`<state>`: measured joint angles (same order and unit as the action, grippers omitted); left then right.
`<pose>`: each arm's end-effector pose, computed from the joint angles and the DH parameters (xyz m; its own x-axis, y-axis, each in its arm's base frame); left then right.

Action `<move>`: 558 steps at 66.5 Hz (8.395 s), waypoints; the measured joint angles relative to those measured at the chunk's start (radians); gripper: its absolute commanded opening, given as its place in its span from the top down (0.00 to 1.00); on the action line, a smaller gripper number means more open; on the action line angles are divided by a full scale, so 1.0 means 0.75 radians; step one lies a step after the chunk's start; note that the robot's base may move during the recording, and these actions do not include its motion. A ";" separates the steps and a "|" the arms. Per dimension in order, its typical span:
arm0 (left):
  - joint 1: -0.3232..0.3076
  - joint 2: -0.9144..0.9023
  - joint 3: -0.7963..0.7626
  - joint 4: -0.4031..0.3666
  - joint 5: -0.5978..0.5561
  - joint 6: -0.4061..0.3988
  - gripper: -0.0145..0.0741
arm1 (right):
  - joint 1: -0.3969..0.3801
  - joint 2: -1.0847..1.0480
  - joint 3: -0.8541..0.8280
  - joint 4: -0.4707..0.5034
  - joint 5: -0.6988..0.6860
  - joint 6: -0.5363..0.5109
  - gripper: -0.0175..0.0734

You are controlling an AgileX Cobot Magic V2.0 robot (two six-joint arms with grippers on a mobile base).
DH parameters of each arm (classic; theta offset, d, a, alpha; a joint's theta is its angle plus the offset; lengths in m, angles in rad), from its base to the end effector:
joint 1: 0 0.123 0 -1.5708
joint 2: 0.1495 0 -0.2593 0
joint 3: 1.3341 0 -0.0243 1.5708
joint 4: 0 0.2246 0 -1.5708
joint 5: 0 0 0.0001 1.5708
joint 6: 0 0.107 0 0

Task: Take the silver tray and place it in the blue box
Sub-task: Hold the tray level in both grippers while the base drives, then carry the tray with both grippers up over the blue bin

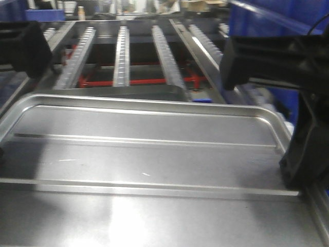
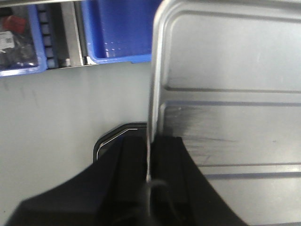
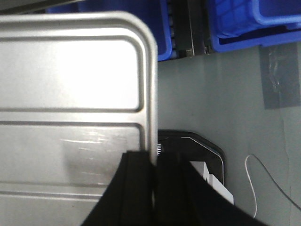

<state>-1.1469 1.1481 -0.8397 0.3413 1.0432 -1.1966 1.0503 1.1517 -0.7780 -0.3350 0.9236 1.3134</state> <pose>0.1055 -0.1585 0.2503 -0.9138 0.0424 -0.4038 0.1054 0.9852 -0.1350 0.1200 0.1528 0.2372 -0.9105 0.1466 -0.3866 0.0588 0.9714 0.2299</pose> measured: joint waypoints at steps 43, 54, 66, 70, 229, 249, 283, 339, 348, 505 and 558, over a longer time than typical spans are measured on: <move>0.000 -0.001 0.000 -0.001 0.000 0.000 0.85 | 0.000 0.000 0.000 0.000 0.000 0.000 0.74; 0.000 -0.001 0.000 -0.001 0.000 0.000 0.85 | 0.000 0.000 0.000 0.000 0.000 0.000 0.74; 0.000 -0.001 0.000 -0.001 0.000 0.000 0.85 | 0.000 0.000 0.000 0.000 0.000 0.000 0.74; 0.000 -0.001 0.000 -0.001 0.000 0.000 0.85 | 0.000 0.000 0.000 0.000 0.000 0.000 0.74; 0.000 -0.001 0.000 -0.007 0.008 0.000 0.85 | 0.000 -0.002 0.000 0.000 0.000 0.000 0.74; 0.000 -0.001 0.000 -0.009 0.008 0.000 0.85 | 0.000 -0.002 0.000 0.000 -0.001 0.000 0.74; 0.000 -0.001 0.000 -0.009 0.008 0.000 0.85 | 0.000 -0.002 0.000 0.000 0.002 0.000 0.74; 0.000 -0.001 0.000 -0.009 0.006 0.000 0.85 | 0.000 -0.002 0.000 0.000 0.004 0.000 0.74; 0.000 -0.001 0.000 -0.009 0.006 0.000 0.85 | 0.000 -0.002 0.000 0.000 0.004 0.000 0.74; -0.004 -0.001 0.000 -0.007 -0.018 0.003 0.85 | 0.002 -0.005 0.000 0.000 0.051 0.000 0.74; -0.009 -0.001 0.000 -0.026 -0.048 0.003 0.85 | 0.007 -0.005 -0.002 0.007 0.105 0.003 0.74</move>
<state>-1.1538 1.1470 -0.8397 0.3214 1.0073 -1.1944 1.0560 1.1479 -0.7797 -0.3295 1.0021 1.3159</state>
